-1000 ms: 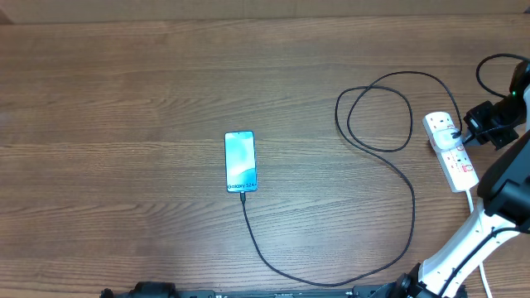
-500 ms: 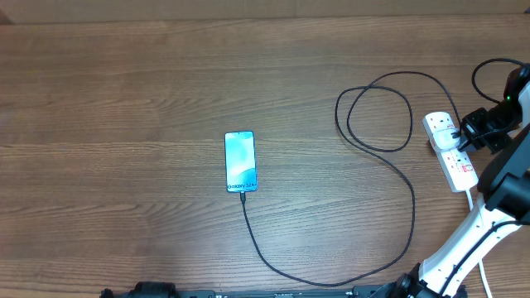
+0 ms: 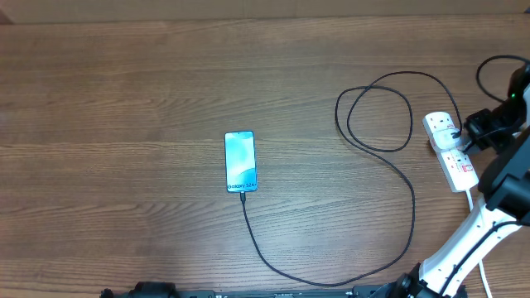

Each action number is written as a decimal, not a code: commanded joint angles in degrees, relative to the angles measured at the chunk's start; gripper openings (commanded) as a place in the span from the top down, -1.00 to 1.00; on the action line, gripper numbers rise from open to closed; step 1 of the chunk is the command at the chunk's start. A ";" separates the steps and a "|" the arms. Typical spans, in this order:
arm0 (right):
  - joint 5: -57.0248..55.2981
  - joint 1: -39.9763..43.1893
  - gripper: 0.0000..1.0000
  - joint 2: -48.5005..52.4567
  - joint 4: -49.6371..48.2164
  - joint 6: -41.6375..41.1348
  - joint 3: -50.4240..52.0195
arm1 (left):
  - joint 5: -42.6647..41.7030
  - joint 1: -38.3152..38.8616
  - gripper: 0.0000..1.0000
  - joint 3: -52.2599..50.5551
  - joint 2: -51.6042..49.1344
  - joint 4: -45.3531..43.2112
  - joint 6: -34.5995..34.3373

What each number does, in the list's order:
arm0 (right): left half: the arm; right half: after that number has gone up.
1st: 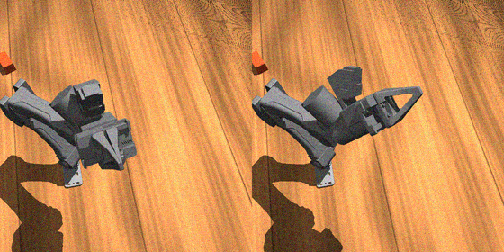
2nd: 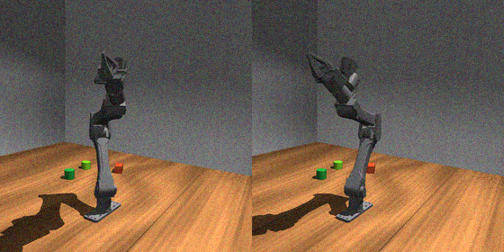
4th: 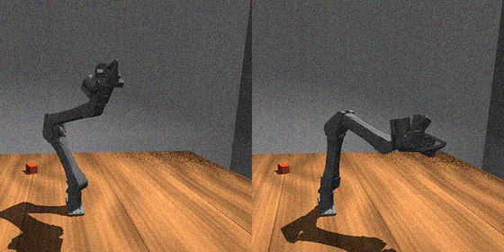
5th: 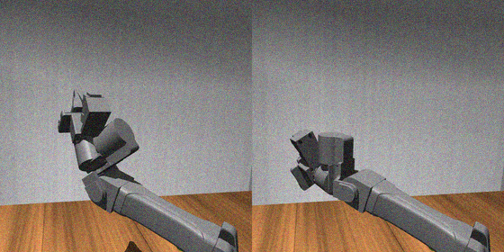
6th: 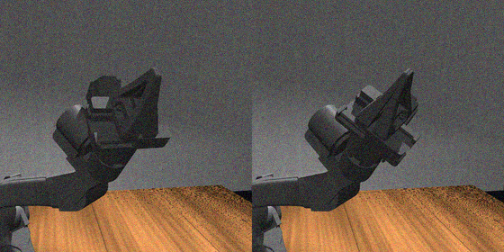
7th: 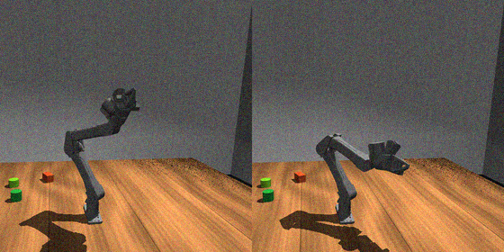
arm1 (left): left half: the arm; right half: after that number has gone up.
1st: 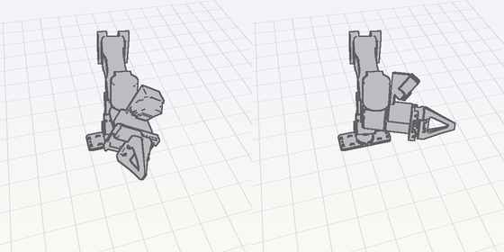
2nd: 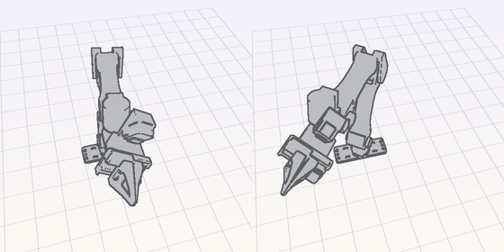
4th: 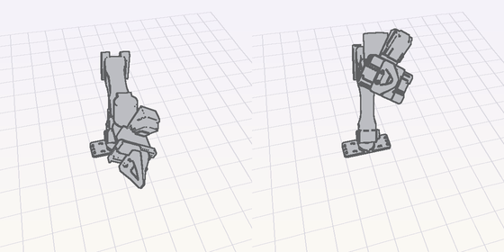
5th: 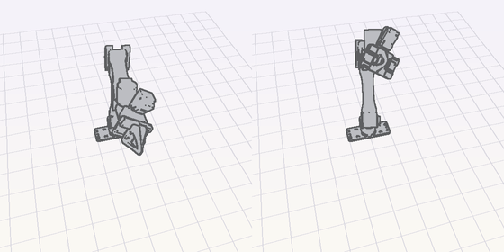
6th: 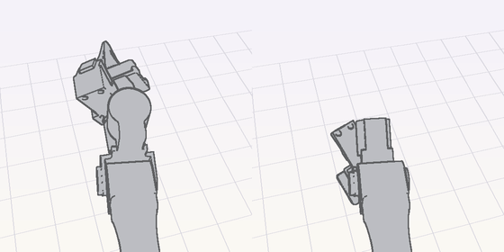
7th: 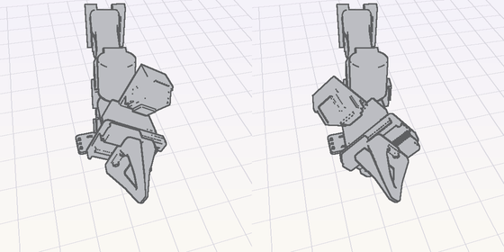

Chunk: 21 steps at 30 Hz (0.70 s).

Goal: Plug charger to phone and switch on socket
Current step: 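Press the orange rocker switch down with the right gripper tips, then lift the right gripper up and away from the power strip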

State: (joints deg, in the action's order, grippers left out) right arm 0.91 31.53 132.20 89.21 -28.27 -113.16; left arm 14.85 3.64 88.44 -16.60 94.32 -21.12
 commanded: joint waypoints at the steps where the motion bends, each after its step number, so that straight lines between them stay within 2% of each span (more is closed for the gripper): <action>1: -2.75 1.66 0.92 -2.10 1.95 -2.16 -5.79 | 0.59 -0.39 -0.99 -0.31 0.61 -0.07 -1.20; 13: -2.73 0.92 0.92 -18.86 6.86 -2.16 -7.65 | 0.57 -1.44 -0.99 -0.31 0.61 -0.07 -1.22; 21: 3.80 -2.47 0.92 -36.54 7.85 0.72 -7.39 | 0.57 -2.27 -0.99 -0.31 0.70 -0.28 -1.22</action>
State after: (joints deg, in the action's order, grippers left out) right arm 1.15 30.57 102.76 97.10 -28.64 -119.13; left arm 14.85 2.09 88.44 -16.60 94.32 -21.12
